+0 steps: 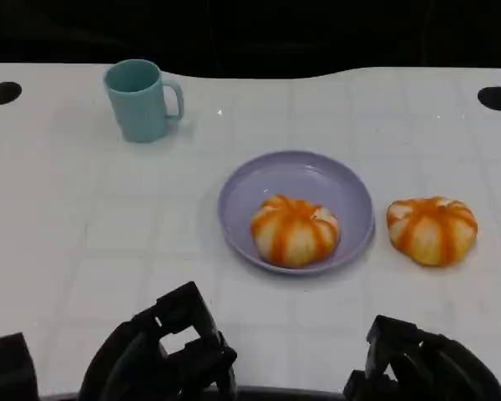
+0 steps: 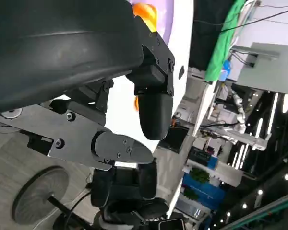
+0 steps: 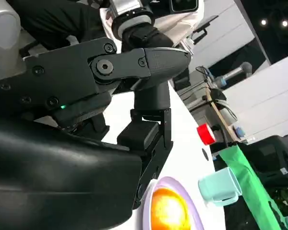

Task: Grasp the bread from the table and place it into the plate.

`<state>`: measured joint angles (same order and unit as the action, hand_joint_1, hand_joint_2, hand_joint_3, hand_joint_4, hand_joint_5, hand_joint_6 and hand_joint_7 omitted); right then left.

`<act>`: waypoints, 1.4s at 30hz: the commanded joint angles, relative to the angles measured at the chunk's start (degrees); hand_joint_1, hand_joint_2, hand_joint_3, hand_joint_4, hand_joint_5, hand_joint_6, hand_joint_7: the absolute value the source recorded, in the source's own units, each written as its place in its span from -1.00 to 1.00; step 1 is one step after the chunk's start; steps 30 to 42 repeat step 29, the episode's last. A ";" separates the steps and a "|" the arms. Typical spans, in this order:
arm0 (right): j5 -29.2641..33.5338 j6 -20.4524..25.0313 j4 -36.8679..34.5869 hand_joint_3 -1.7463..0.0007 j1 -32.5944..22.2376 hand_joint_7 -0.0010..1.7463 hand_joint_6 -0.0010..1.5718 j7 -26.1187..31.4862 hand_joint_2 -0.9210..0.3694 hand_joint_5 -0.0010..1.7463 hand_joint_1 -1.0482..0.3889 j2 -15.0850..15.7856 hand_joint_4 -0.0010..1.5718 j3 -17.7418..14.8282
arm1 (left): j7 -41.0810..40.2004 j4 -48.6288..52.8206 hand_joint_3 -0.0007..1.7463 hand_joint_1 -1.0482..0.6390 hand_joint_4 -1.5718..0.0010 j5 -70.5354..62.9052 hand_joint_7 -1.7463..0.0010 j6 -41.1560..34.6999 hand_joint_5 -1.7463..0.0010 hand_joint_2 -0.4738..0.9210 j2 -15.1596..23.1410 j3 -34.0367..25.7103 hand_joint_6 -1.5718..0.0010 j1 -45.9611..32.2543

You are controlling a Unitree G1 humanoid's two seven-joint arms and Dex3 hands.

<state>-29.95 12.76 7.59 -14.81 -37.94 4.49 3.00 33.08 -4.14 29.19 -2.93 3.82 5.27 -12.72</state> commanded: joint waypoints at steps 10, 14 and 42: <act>-0.18 -1.23 -0.75 0.71 0.05 0.54 -0.05 0.39 -1.00 0.85 -0.54 0.32 0.09 -1.44 | 2.16 2.09 0.10 -0.08 0.09 -0.92 -1.00 0.55 -1.00 0.28 -0.29 -0.26 0.37 0.04; -0.39 -0.76 -0.47 0.72 -0.02 0.54 -0.05 0.72 -1.00 0.85 -0.53 0.21 0.09 -1.55 | 2.18 2.43 0.10 -0.08 0.08 -0.89 -1.00 0.32 -1.00 0.27 -0.25 -0.44 0.37 0.34; -0.32 -2.22 -1.16 0.73 0.59 0.56 -0.05 1.23 -1.00 0.90 -0.54 -1.15 0.07 -2.17 | 2.41 3.27 0.11 -0.07 0.09 -1.20 -1.00 0.35 -1.00 0.27 -0.10 -0.86 0.37 1.07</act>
